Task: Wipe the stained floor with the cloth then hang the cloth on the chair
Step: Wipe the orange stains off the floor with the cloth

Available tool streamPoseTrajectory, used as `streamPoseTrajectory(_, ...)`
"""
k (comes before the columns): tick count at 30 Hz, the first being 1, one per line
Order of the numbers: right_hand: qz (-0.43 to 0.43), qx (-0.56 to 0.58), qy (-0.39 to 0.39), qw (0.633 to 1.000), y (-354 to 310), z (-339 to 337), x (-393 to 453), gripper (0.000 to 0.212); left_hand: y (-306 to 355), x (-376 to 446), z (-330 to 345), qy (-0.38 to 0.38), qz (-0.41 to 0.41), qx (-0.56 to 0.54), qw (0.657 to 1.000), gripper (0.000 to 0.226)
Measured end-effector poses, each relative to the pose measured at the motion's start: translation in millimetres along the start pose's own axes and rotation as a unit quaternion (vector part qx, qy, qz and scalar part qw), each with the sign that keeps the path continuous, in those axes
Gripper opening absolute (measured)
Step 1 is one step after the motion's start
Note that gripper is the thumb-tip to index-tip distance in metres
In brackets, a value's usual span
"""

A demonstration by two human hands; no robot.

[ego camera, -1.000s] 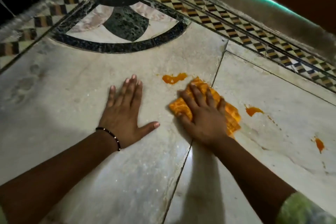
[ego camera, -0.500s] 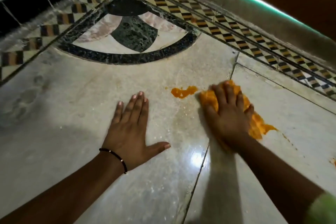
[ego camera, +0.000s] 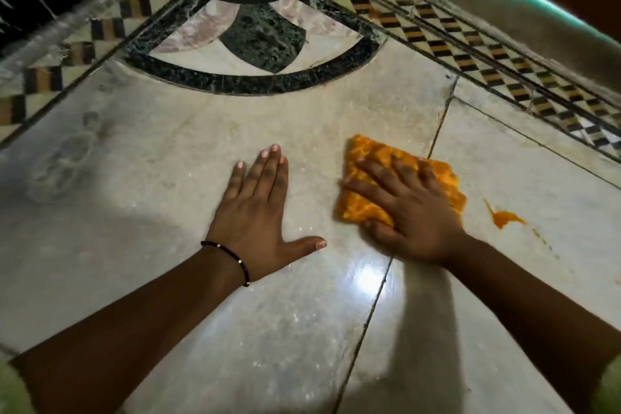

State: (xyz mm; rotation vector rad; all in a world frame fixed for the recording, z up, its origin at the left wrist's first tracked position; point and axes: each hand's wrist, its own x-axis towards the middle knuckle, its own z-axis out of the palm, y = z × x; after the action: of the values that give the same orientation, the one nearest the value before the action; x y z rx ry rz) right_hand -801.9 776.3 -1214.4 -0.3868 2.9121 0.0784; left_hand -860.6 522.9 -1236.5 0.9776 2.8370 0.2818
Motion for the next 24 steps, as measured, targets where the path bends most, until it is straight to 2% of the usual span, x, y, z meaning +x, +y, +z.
streamPoseTrajectory(2,0.043,0.018,-0.022,0.999,29.2,-1.5,-10.8,0.065,0.2,-0.9,-0.4,-0.004,-0.004,-0.007,1.0,0.121)
streamPoseTrajectory(4,0.13,0.043,-0.001,0.991,46.2,-5.4,4.8,0.064,0.3,-0.2,-1.1,-0.002,-0.009,-0.007,1.0,0.119)
streamPoseTrajectory(6,0.242,0.094,0.016,0.966,44.8,-10.8,40.2,0.063,0.6,0.3,-1.8,-0.005,-0.008,-0.003,1.0,0.116)
streamPoseTrajectory(8,0.3,0.152,-0.002,0.942,27.4,-18.7,76.9,0.063,0.6,0.6,-1.6,-0.006,-0.006,0.0,1.0,0.115)
streamPoseTrajectory(12,0.19,0.118,-0.009,0.975,-29.5,-19.8,85.1,0.064,0.3,2.0,-2.0,-0.003,-0.005,0.003,1.0,0.117)
streamPoseTrajectory(15,0.118,0.067,0.023,0.99,-52.3,-6.1,27.5,0.063,0.5,1.5,-1.4,-0.004,-0.004,0.001,1.0,0.118)
streamPoseTrajectory(18,0.059,0.025,0.036,0.997,-40.3,8.8,-33.6,0.062,-1.1,1.1,-0.9,-0.008,-0.005,0.0,1.0,0.118)
streamPoseTrajectory(20,0.091,0.047,0.033,0.994,-15.6,11.6,-51.3,0.065,-2.0,0.5,-1.1,-0.011,-0.006,0.004,1.0,0.118)
streamPoseTrajectory(24,0.279,0.115,0.061,0.952,23.0,6.7,-21.2,0.068,-1.3,1.3,-1.7,-0.011,-0.008,0.004,1.0,0.118)
